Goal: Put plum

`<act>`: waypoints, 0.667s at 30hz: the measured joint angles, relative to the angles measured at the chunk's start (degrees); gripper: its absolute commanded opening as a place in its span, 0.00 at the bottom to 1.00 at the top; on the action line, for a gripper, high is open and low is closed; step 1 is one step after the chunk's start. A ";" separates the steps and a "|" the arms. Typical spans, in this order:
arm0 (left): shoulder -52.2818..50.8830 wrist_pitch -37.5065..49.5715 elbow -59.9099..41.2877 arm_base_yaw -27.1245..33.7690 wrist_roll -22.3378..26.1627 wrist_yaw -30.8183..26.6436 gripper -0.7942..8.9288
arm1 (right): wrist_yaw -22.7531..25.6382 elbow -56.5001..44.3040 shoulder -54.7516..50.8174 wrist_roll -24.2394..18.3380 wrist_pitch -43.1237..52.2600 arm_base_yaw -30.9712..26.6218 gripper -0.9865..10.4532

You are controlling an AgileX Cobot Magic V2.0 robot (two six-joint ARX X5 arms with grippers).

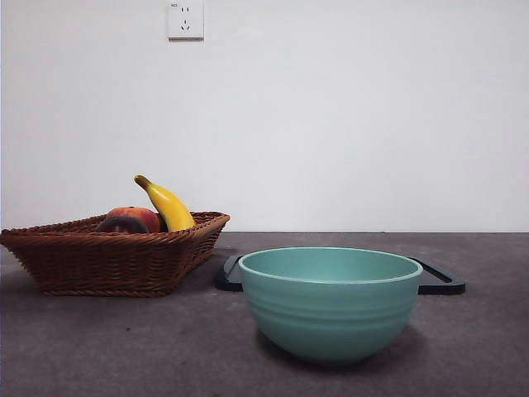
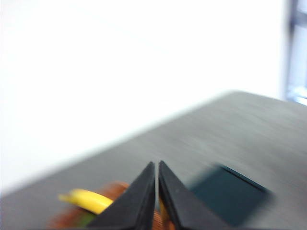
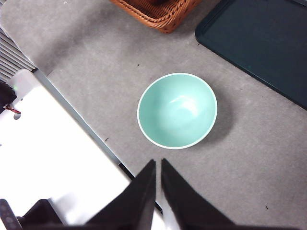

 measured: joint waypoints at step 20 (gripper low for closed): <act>-28.06 7.45 -35.82 8.41 2.08 -17.84 0.09 | 0.00 0.00 0.00 0.00 0.00 0.00 0.09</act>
